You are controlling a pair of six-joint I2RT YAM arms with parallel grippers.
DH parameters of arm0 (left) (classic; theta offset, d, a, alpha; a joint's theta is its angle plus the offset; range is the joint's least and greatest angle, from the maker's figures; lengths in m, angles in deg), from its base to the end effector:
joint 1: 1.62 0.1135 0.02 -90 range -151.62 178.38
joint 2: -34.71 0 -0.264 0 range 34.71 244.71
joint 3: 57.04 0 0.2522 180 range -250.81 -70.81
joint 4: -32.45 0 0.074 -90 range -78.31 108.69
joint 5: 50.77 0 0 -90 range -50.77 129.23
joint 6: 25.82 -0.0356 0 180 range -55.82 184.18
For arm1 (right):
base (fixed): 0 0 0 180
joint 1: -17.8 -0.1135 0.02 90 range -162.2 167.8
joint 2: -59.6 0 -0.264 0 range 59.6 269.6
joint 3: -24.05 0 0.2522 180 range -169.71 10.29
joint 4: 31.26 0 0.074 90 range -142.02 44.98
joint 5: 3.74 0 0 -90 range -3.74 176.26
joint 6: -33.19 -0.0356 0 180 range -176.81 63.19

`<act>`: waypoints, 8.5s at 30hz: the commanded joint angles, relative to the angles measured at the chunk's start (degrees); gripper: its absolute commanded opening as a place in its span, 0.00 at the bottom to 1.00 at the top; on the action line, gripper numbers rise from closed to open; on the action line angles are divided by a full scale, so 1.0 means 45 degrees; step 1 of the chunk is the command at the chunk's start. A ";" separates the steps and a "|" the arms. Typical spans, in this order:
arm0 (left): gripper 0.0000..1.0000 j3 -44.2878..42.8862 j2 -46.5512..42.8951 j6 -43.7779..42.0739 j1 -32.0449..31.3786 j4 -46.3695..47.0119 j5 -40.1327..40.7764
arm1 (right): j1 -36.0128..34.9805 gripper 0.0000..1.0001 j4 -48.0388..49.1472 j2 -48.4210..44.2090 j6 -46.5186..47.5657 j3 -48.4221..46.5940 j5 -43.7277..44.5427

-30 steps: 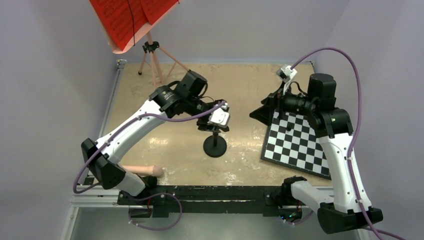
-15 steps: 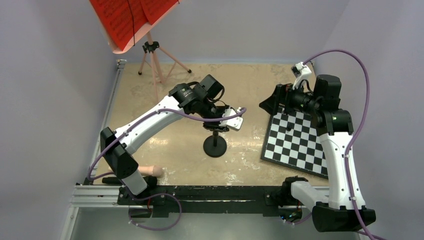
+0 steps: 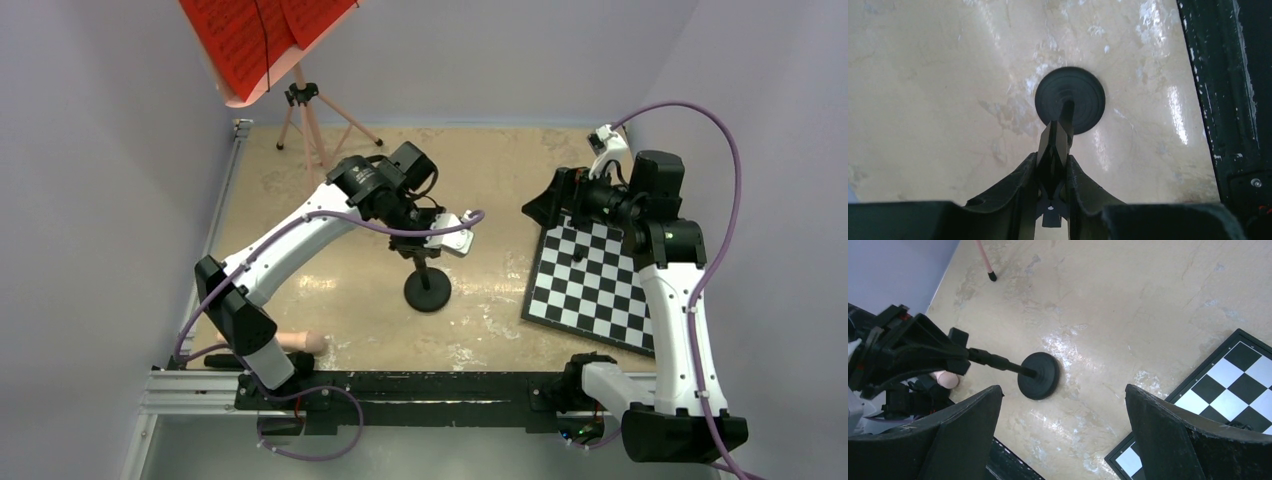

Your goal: Pack up the instrument practice props

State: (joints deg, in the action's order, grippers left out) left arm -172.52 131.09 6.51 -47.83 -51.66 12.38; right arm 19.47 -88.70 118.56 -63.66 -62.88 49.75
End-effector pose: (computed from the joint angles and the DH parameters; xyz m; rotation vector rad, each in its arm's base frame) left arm 0.2184 -0.2510 0.3625 2.1400 1.5003 -0.5621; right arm 0.1965 0.0155 0.4075 -0.2369 2.0369 0.7166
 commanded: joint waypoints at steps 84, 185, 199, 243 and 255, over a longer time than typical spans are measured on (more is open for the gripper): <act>0.85 0.8356 -1.0583 1.2634 1.1549 1.0957 0.1153 | -0.3279 0.94 -0.0937 0.3855 0.7959 -0.3766 -0.0861; 0.00 0.7302 -0.0648 1.6057 0.9662 1.7401 -0.0548 | -0.4795 0.95 0.2969 0.8774 0.4356 -1.1121 -0.1715; 0.00 0.8534 -0.1426 1.7048 0.8591 1.7879 -0.2414 | -0.4777 0.95 0.2949 0.8216 0.4347 -1.0237 -0.1653; 0.00 1.2530 -0.6361 1.2324 0.7438 1.1553 -0.2482 | -0.5036 0.84 0.4437 1.1736 0.7937 -0.8384 -0.6361; 0.00 1.2076 -0.6369 1.1803 0.7438 1.0750 -0.1595 | -0.6293 0.80 0.6544 1.5044 0.6748 -1.0398 -0.6711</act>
State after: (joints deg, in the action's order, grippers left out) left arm -118.51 102.50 68.39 -14.39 8.12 2.89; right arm -8.26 -65.95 186.65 -30.68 -106.11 23.04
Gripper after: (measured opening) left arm 0.225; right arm 0.810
